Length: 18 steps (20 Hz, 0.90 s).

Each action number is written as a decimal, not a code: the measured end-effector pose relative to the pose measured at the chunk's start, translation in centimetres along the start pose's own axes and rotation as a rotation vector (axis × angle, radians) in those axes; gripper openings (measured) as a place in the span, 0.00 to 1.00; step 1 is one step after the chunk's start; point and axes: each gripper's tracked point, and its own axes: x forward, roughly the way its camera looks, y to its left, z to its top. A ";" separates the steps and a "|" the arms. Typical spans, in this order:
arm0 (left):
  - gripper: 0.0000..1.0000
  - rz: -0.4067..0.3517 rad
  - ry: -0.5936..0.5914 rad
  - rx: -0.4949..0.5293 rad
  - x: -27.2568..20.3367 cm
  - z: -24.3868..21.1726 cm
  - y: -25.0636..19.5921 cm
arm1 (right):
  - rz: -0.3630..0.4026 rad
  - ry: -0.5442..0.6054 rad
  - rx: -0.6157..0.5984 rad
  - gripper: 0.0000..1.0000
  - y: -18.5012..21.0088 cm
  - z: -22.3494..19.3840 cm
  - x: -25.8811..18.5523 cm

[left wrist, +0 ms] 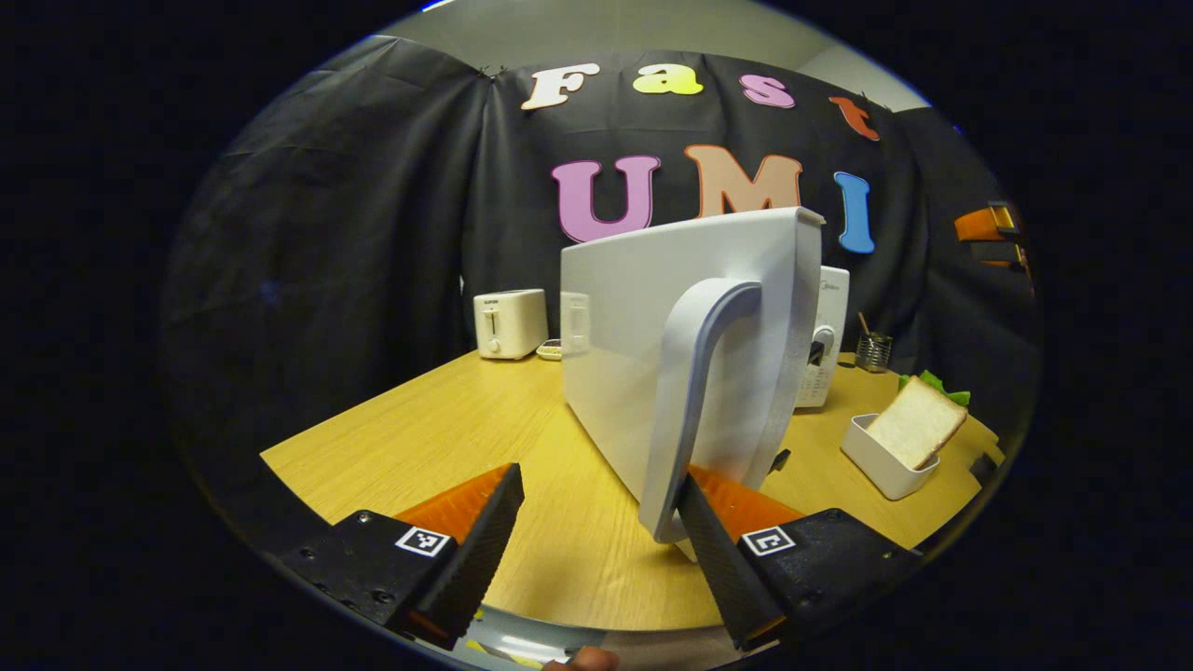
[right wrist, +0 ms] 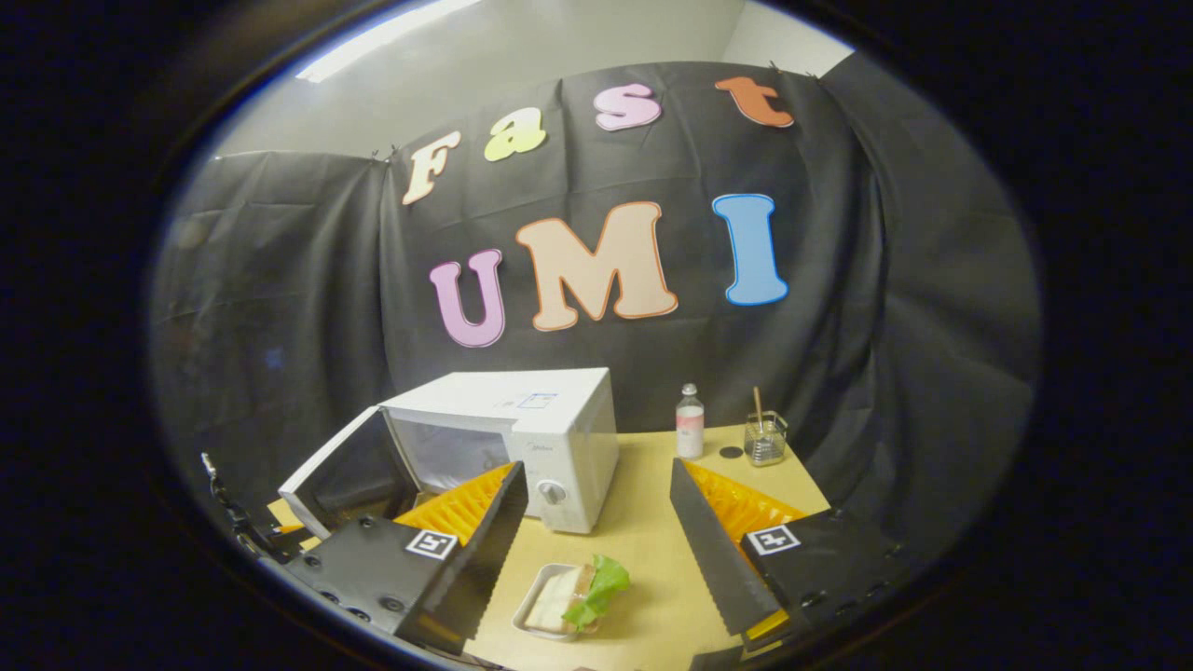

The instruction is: Open the microwave oven with the left hand, put the food in, and close the microwave oven.

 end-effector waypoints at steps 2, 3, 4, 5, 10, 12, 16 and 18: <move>0.98 0.051 -0.008 -0.008 -1.0 0.1 2.3 | 0.002 0.013 0.010 0.92 0.1 -0.7 0.2; 0.98 0.081 -0.009 -0.012 -1.4 0.2 3.6 | 0.005 0.019 0.015 0.92 0.2 -1.1 0.3; 0.98 0.112 -0.011 -0.015 -2.1 0.3 4.8 | 0.006 0.027 0.022 0.92 0.2 -1.6 0.6; 0.98 0.143 -0.021 -0.019 -2.8 0.6 6.0 | 0.007 0.036 0.034 0.92 0.1 -2.2 0.9; 0.97 0.291 -0.085 -0.094 -6.0 3.7 11.7 | 0.032 0.124 0.103 0.96 0.2 -6.6 2.6; 0.94 0.327 -0.115 -0.126 -7.2 5.2 13.2 | 0.040 0.171 0.111 0.92 0.2 -8.8 3.1; 0.94 0.376 -0.191 -0.139 -8.6 9.1 15.4 | 0.036 0.277 0.139 0.92 -1.0 -12.8 3.8; 0.93 0.405 -0.230 -0.106 -9.0 11.2 16.1 | 0.035 0.321 0.146 0.97 -1.6 -14.3 3.6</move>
